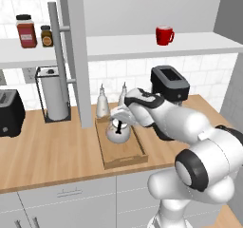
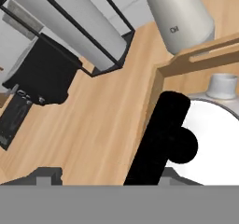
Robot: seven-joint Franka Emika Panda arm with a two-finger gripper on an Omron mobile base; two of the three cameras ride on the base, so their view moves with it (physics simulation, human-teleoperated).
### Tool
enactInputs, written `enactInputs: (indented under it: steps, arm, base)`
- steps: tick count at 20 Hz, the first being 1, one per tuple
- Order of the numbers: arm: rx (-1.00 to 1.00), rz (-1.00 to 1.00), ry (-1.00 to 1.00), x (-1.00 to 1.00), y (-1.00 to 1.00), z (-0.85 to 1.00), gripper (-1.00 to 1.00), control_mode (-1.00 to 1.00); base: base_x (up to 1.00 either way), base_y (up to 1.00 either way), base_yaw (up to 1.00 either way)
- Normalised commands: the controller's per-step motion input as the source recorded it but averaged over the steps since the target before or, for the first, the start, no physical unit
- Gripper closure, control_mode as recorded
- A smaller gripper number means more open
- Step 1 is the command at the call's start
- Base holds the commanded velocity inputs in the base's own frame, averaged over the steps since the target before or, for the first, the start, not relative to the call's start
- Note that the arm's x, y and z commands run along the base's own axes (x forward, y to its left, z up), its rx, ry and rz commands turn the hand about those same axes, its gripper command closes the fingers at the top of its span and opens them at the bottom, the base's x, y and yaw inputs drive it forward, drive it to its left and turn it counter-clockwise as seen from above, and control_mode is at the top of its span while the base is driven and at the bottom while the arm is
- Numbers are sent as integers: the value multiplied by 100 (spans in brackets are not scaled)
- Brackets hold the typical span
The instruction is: Pick the kettle from the counter and place it on the tray. Then pick the mug from the cabinet and place it on the tray. Then close the cabinet doors.
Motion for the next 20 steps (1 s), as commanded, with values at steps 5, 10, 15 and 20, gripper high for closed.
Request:
enactInputs:
  steps: [5, 10, 15, 20]
  arm:
    - [-7, -23, 23, -57, -10, -17, -100, -100]
    - [-9, -27, 12, -35, -7, -16, -100, -100]
    - [-5, -9, 0, -35, -6, 12, -100, -100]
    - [-17, -4, 26, -16, -33, 40, -100, -100]
  base:
    - [0, 0, 0]
    - [0, 0, 0]
    - [0, 0, 0]
    - [0, 0, 0]
